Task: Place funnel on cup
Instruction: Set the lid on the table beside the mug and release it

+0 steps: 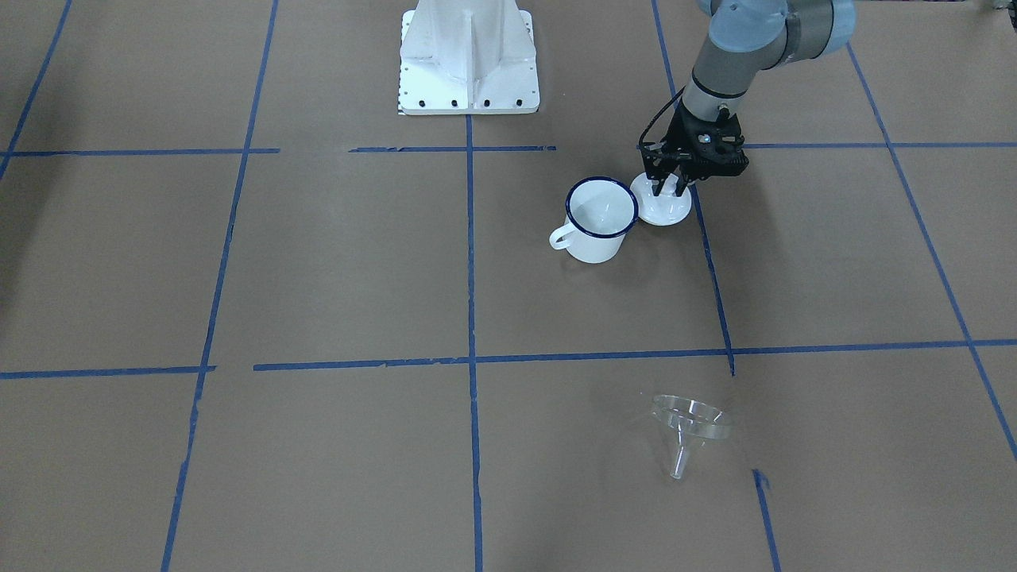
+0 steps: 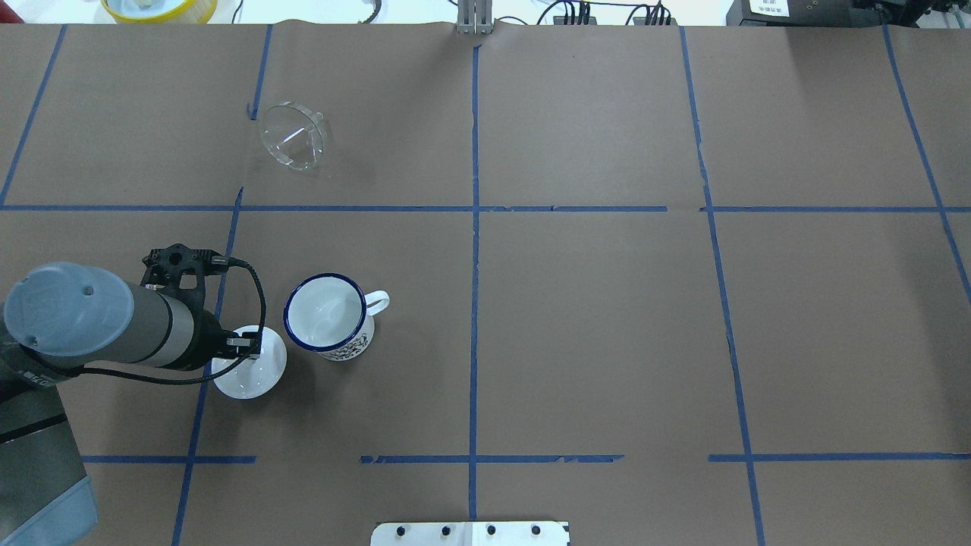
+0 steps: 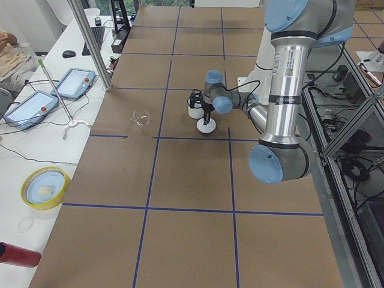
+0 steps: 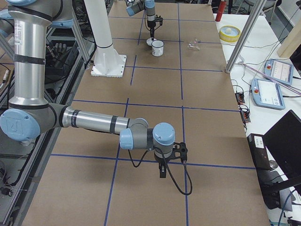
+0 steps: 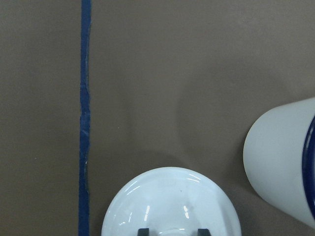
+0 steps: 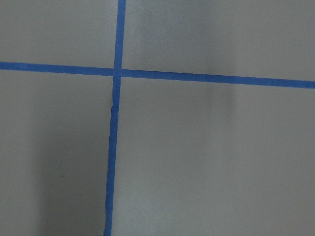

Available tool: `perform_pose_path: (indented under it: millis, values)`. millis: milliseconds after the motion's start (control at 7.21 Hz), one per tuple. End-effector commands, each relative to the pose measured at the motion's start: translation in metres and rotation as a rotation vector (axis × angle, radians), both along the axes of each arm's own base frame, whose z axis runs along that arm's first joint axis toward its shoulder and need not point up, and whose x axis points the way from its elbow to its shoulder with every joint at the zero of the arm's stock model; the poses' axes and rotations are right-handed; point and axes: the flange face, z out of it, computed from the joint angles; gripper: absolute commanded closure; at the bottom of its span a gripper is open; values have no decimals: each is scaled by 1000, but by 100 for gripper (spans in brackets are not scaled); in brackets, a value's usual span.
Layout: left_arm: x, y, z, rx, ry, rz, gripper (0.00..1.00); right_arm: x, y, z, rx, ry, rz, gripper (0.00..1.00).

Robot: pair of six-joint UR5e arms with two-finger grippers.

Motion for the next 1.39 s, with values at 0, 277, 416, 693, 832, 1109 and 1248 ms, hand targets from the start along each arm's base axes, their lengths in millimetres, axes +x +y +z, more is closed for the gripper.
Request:
perform_pose_path:
  millis: [0, 277, 416, 693, 832, 1109, 1248]
  values:
    - [2, 2, 1, 3, -4, -1, 79, 0, 0, 0, 0, 0, 0, 0]
    - [6, 3, 4, 12, -16, -7, 64, 0, 0, 0, 0, 0, 0, 0]
    - [6, 3, 4, 12, -16, -7, 51, 0, 0, 0, 0, 0, 0, 0]
    - [5, 3, 2, -3, -10, -26, 0, 0, 0, 0, 0, 0, 0, 0]
    - [-6, 0, -8, 4, 10, -41, 0, 0, 0, 0, 0, 0, 0, 0]
    - [-79, -27, -73, 24, 145, -195, 0, 0, 0, 0, 0, 0, 0, 0]
    - [-93, -40, -86, -106, 212, -356, 0, 0, 0, 0, 0, 0, 0, 0]
